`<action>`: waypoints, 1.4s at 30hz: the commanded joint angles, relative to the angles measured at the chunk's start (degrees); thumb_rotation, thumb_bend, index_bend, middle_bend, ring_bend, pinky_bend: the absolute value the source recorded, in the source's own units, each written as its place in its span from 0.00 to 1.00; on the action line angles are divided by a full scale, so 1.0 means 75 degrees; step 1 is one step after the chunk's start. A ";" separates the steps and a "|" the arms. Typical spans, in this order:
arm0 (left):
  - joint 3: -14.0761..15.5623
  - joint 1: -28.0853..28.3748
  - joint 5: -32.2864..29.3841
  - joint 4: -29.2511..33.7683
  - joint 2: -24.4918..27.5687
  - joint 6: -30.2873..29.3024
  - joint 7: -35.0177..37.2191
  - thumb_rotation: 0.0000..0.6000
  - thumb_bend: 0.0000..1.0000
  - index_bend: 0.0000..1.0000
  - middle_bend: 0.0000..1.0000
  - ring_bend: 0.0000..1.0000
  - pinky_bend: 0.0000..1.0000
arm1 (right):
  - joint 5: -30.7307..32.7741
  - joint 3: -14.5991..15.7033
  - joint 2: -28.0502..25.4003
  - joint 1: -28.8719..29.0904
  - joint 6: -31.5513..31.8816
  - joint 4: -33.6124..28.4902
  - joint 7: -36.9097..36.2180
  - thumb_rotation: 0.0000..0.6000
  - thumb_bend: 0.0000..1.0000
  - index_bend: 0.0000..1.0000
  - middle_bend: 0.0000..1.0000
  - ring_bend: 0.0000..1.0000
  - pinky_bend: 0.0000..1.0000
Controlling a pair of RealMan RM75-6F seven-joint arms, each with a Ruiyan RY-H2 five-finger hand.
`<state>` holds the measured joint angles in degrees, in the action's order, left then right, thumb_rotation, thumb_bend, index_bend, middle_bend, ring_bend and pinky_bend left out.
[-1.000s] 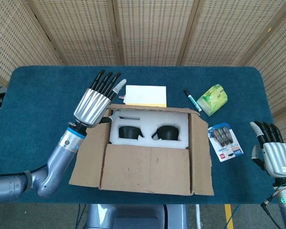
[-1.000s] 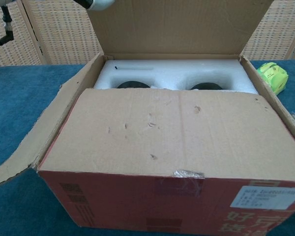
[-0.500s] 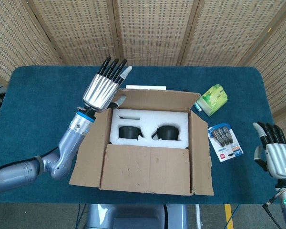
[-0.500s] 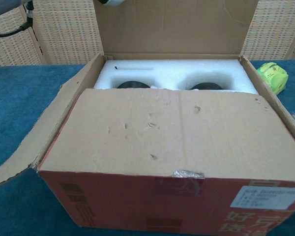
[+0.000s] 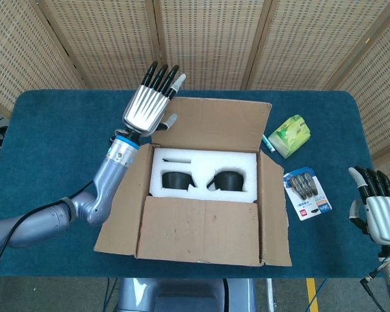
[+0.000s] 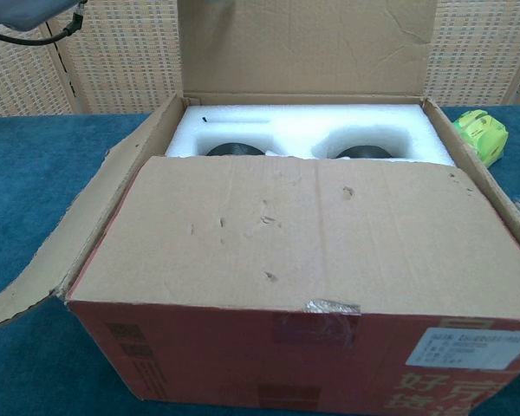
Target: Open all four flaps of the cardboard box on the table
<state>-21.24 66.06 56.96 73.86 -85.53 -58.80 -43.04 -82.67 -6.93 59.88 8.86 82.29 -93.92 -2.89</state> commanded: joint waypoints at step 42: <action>0.0230 -0.2331 0.1586 0.3939 0.3495 0.2565 0.6248 0.23 0.37 0.35 0.03 0.01 0.05 | -0.0124 0.0024 0.0079 0.0000 0.0011 -0.0082 0.0100 1.00 0.83 0.03 0.08 0.00 0.00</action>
<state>-20.76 49.91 66.27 102.96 -61.13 -41.14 1.72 -83.59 -6.75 60.46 8.84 82.39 -94.52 -2.15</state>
